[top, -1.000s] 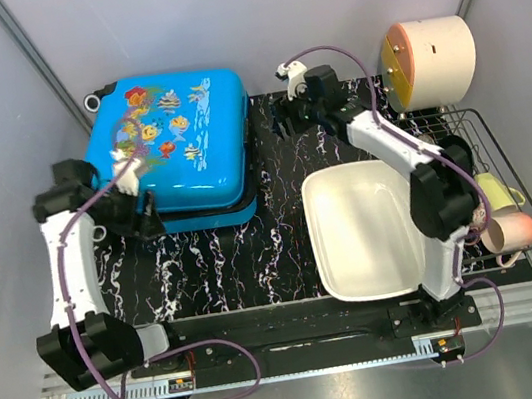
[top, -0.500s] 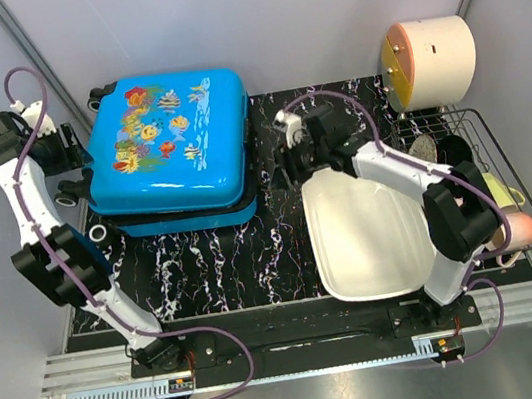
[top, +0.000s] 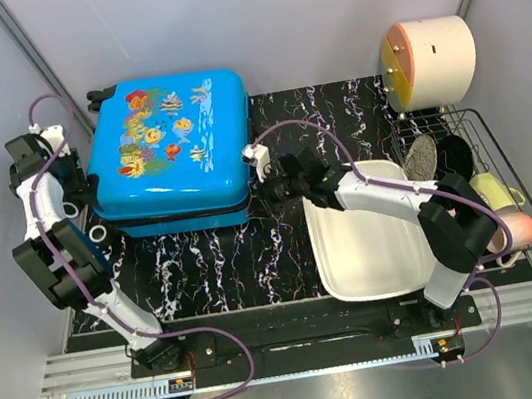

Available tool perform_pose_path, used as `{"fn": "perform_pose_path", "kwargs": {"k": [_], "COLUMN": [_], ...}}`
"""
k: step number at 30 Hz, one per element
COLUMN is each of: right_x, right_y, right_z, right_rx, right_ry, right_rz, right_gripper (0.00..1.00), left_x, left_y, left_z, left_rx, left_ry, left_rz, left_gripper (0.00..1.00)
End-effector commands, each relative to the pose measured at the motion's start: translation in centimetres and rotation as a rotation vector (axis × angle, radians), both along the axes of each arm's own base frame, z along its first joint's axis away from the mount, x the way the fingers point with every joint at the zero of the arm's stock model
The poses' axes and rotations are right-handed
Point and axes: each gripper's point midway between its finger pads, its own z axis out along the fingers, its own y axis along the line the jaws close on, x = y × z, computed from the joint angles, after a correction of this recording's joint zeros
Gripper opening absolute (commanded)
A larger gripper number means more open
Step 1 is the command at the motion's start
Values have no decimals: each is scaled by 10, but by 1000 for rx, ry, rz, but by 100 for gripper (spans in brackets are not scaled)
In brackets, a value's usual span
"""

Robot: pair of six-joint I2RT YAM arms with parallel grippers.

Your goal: Open, take out, and arrange the luggage

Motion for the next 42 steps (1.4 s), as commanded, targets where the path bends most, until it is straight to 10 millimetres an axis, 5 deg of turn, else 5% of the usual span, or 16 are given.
{"fn": "perform_pose_path", "kwargs": {"k": [1,6,11,14,16,17,18,25,29,31,34,38,42], "right_x": [21,52,96,137,167,177,191,241,261,264,264,239,212], "right_y": [16,-4,-30,-40,-41,-37,-30,-8,-33,-46,-67,-82,-93], "right_z": [8,-8,-16,-11,11,4,24,47,60,65,80,98,93], "right_rx": [42,-104,-183,-183,-146,-149,-107,-47,-48,-46,-31,-21,-49], "right_ry": [-140,-206,-264,-287,-331,-333,-373,-462,-491,-480,-458,-411,-351], "right_rz": [-65,-183,-295,-362,-394,-389,-394,-428,-516,-543,-564,-523,-502], "right_gripper": [19,12,9,9,9,9,9,10,20,35,49,63,72], "left_x": [-65,-123,-190,-216,-229,-232,-235,-225,-206,-197,-180,-151,-126], "left_y": [-35,-84,-139,-163,-181,-186,-192,-253,-280,-303,-327,-340,-354], "left_z": [-30,-28,-50,-52,-52,-51,-53,-39,-30,-29,-37,-37,-8], "left_rx": [-18,-85,-195,-224,-235,-231,-235,-193,-197,-214,-242,-306,-334], "left_ry": [205,237,299,284,255,246,240,171,136,142,156,159,87], "left_rz": [-157,-296,-421,-499,-576,-604,-627,-835,-870,-903,-882,-807,-818], "left_gripper": [44,34,31,31,31,32,34,37,38,38,38,39,44]}}
